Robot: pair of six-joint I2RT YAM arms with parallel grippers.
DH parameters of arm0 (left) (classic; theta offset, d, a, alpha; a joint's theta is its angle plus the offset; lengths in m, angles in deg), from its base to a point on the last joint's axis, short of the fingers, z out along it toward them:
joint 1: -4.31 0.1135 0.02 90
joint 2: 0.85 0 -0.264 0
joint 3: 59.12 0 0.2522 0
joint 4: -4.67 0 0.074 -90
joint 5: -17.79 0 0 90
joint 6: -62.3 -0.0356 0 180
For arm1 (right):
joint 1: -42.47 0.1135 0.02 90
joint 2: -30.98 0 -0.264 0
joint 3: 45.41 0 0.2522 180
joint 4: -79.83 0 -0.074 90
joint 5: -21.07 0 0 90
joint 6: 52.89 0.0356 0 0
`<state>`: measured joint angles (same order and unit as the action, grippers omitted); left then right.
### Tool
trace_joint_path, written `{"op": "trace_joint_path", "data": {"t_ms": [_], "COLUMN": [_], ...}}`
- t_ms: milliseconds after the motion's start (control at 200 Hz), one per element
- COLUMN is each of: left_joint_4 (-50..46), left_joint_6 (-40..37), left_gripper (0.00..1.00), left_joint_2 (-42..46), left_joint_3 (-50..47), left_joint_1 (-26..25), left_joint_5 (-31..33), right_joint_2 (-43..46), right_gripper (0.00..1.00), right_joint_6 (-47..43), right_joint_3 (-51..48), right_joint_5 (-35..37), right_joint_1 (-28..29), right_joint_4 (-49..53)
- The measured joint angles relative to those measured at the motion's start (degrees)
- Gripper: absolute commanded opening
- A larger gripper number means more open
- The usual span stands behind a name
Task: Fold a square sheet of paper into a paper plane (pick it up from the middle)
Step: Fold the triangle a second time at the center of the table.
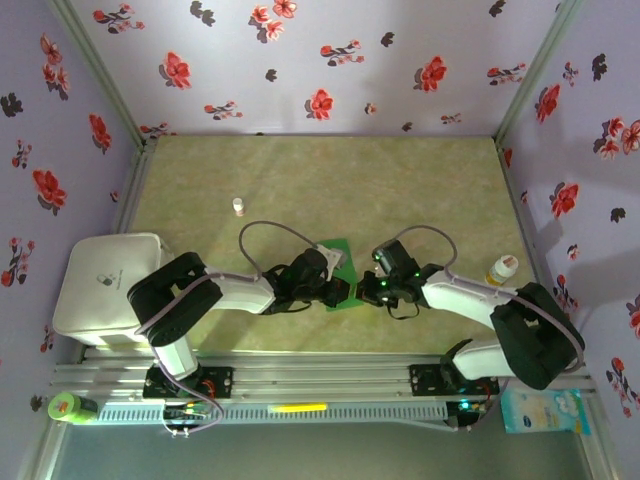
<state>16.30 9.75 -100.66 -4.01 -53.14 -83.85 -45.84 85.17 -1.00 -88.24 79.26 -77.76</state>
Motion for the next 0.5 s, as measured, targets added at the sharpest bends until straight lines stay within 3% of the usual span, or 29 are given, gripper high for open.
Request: {"op": "trace_joint_path", "data": {"t_ms": [500], "left_joint_4": [0.57], "left_joint_6": [0.0], "left_gripper": [0.06], "left_joint_2": [0.0], "left_joint_3": [-0.28], "left_joint_1": [0.09], "left_joint_5": [0.0], "right_joint_2": [-5.16], "right_gripper": [0.07], "right_joint_6": [0.57], "right_joint_3": [0.07], "right_joint_5": [-1.27], "right_joint_1": [0.0], "right_joint_4": [-3.87]}}
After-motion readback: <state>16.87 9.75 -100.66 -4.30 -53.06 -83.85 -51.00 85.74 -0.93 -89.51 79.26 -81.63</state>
